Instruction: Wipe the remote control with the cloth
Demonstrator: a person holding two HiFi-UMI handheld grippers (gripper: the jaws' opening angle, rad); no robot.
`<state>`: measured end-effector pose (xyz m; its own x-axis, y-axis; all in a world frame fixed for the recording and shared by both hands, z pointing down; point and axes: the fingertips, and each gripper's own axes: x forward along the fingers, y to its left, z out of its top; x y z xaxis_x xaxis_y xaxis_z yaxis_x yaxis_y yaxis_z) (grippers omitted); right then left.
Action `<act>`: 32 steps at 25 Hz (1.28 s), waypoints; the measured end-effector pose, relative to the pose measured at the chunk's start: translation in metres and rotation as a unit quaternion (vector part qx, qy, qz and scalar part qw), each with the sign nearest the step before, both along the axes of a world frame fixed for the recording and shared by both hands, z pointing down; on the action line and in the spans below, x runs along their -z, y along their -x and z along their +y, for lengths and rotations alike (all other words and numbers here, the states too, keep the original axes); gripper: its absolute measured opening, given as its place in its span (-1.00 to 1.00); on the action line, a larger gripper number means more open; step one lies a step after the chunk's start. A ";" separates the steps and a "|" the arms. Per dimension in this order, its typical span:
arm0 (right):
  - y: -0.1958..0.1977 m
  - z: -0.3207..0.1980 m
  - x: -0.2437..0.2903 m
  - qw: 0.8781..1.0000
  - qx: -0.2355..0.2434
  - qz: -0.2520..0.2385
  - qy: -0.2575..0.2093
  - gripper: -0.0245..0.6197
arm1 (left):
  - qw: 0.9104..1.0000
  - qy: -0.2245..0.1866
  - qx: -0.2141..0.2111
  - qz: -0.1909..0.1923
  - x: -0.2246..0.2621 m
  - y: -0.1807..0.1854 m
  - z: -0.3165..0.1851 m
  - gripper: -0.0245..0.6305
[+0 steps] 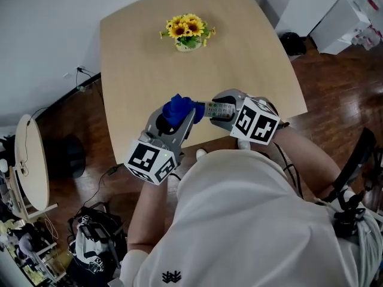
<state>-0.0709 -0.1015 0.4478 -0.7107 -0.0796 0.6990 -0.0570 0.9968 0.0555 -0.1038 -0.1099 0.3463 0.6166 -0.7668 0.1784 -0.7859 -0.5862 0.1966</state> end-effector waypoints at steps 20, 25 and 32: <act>-0.004 0.000 -0.007 1.000 0.001 0.000 0.003 -0.25 | 0.998 0.027 0.023 -0.050 -0.045 0.016 -0.003 -0.48; -0.011 -0.013 -0.021 0.999 -0.033 -0.005 0.014 -0.25 | 0.995 0.028 0.085 -0.043 -0.044 0.064 0.001 -0.48; -0.025 -0.063 -0.085 0.988 -0.150 -0.007 0.046 -0.25 | 0.991 0.035 0.122 -0.049 -0.045 0.097 0.033 -0.48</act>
